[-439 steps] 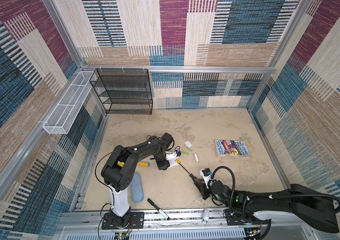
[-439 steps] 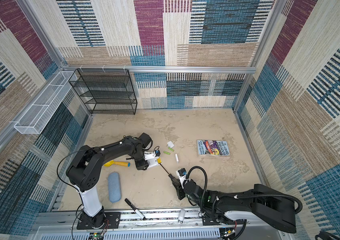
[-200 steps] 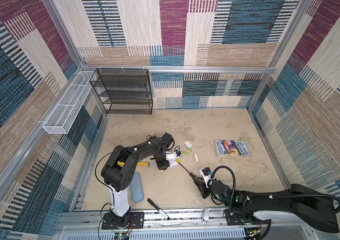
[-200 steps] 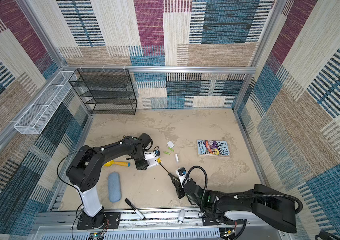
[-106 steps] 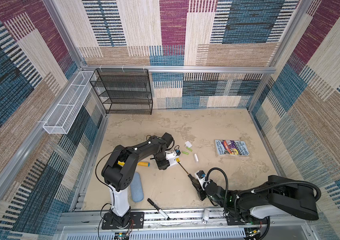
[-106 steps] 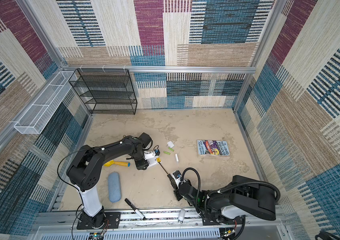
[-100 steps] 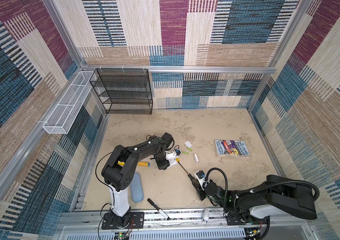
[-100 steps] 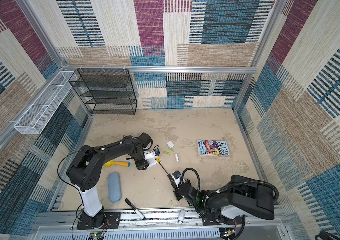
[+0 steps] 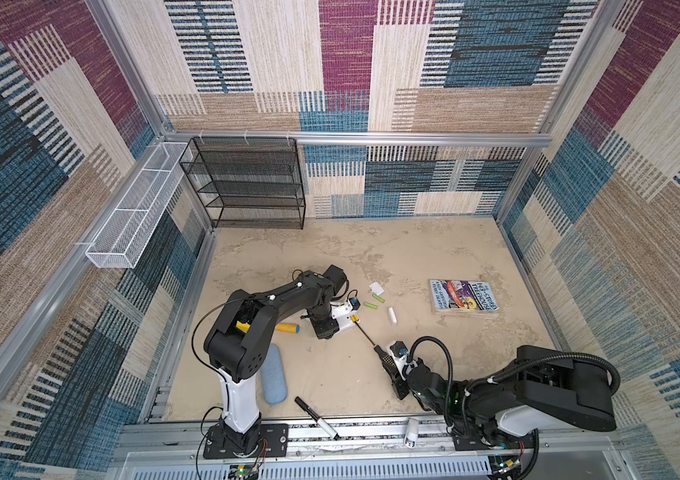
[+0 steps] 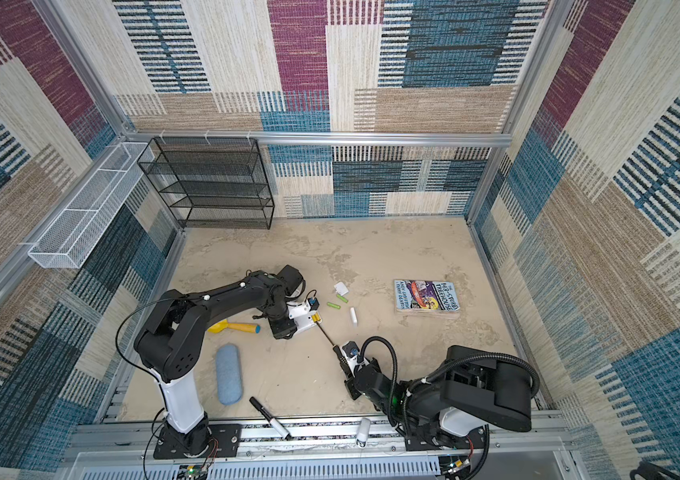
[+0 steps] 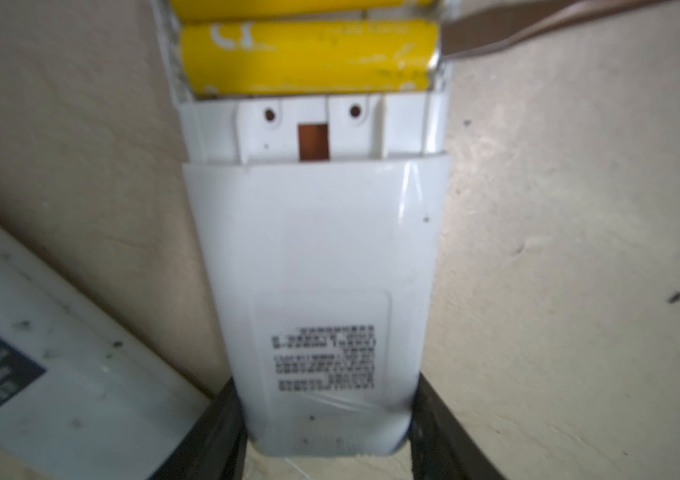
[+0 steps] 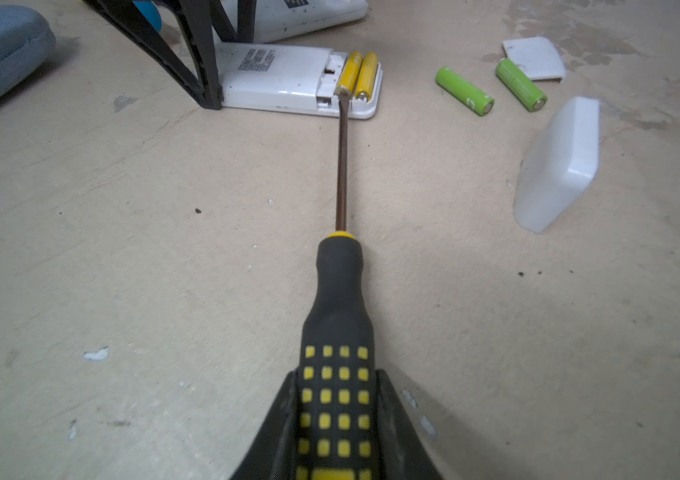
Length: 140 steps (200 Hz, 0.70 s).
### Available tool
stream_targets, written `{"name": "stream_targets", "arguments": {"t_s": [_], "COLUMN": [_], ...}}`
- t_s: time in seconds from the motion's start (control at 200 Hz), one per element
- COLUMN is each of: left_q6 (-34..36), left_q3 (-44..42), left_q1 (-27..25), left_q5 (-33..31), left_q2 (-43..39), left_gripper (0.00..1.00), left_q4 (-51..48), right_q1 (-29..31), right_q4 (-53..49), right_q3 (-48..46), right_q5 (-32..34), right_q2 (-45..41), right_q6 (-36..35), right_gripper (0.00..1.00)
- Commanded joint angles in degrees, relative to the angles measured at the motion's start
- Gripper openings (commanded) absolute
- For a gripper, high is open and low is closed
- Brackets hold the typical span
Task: Unload the batteries from the remote control
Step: 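Lever the screwdriver upward to flip the first yellow battery out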
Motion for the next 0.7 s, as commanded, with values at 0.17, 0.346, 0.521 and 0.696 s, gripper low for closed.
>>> {"name": "stream_targets", "arguments": {"t_s": [0.17, 0.346, 0.521, 0.696], "left_q6": [4.1, 4.1, 4.2, 4.2], "left_q3": [-1.0, -0.9, -1.1, -1.2], "left_q1": [-0.3, -0.3, -0.2, -0.3], "left_q5": [6.0, 6.0, 5.8, 5.5], "left_q2": [1.3, 1.4, 1.4, 1.4], "left_gripper": [0.5, 0.5, 0.5, 0.5], "left_q4": [-8.2, -8.2, -8.2, -8.2], "right_q1": [0.4, 0.4, 0.5, 0.5], "right_q4": [6.8, 7.3, 7.0, 5.4], "right_q3": [0.0, -0.2, 0.2, 0.6], "right_q5": [3.9, 3.9, 4.2, 4.9], "right_q2": [-1.2, -1.2, -0.8, -0.1], "right_q6": [-0.3, 0.0, 0.2, 1.4], "right_gripper": [0.0, 0.0, 0.0, 0.0]}}
